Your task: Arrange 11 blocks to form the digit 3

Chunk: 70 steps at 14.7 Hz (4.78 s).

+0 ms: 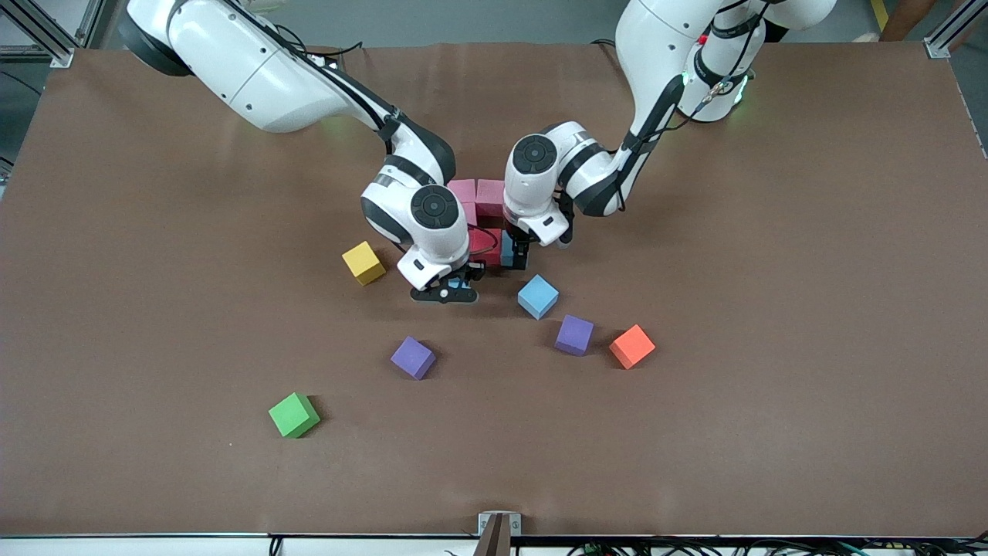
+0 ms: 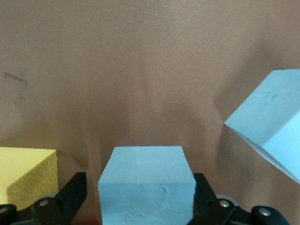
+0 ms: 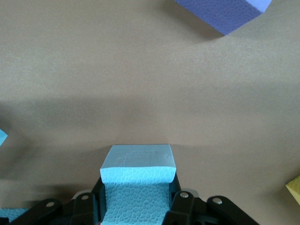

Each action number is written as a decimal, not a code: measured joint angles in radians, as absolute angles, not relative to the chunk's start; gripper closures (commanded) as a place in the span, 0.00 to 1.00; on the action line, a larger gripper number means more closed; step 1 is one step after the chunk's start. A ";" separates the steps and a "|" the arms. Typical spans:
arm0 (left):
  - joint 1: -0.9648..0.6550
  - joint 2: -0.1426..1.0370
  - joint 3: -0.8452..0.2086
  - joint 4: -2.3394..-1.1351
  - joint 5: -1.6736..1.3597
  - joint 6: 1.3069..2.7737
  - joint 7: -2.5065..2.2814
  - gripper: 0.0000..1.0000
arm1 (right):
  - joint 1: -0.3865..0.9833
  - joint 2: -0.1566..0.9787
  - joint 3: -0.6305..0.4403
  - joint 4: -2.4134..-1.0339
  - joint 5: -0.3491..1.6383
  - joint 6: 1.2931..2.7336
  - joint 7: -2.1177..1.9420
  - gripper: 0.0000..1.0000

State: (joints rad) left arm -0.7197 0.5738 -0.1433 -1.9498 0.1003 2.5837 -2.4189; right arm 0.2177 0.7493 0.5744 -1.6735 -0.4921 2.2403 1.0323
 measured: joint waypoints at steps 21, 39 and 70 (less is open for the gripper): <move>-0.582 0.468 -0.135 -1.781 0.100 2.341 -1.963 0.00 | 0.153 0.749 0.611 -1.679 -0.492 2.275 1.025 1.00; -0.562 0.698 -0.140 -1.615 0.135 2.337 -1.723 0.00 | 0.146 0.749 0.627 -1.729 -0.492 2.323 1.026 1.00; -0.554 0.731 -0.143 -1.593 0.122 2.396 -1.727 0.72 | 0.171 0.748 0.622 -1.722 -0.492 2.304 0.998 1.00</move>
State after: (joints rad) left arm -0.5543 0.7311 -0.1426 -1.5933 0.1217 2.3964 -1.7270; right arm 0.1709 0.7482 0.6223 -1.7219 -0.4924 2.3040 0.9980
